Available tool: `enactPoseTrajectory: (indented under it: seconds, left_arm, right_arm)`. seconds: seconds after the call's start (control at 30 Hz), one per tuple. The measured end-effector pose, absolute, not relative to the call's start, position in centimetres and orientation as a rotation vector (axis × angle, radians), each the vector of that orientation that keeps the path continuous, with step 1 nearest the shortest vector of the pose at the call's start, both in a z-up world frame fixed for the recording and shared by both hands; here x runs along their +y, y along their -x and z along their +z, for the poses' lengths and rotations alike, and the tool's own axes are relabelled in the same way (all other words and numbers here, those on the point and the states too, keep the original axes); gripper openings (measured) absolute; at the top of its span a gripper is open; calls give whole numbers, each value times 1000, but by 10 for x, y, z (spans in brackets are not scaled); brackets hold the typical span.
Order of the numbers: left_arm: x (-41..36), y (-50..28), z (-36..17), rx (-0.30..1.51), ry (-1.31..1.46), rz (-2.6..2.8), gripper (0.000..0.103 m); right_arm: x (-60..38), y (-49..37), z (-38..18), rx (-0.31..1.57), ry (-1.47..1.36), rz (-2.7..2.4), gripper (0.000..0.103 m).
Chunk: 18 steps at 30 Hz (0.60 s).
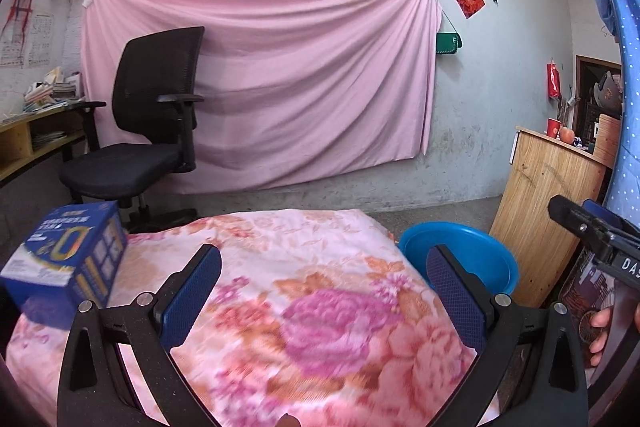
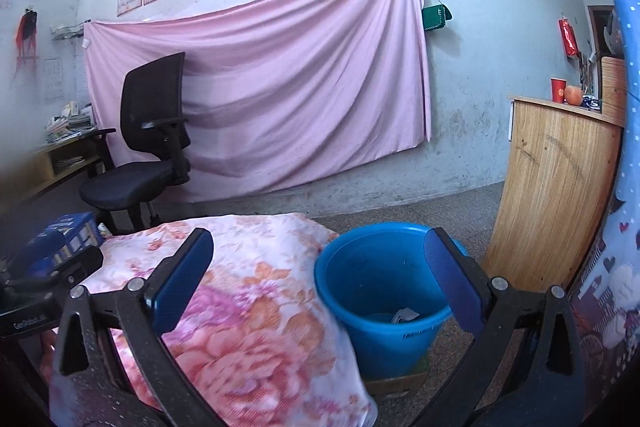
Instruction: Collect trash
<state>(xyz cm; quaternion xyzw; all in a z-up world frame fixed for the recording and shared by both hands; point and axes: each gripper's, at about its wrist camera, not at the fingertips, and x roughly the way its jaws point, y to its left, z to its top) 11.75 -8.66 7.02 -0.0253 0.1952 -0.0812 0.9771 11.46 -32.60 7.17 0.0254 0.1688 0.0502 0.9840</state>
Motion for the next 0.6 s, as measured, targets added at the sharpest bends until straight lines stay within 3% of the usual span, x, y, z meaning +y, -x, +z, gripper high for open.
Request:
enactPoseTrajectory:
  seconds: [0.6]
  left_arm:
    - [-50,-42,41,376,64,-141,101]
  right_arm:
    - [-304,-25,35,265,-45,40,103]
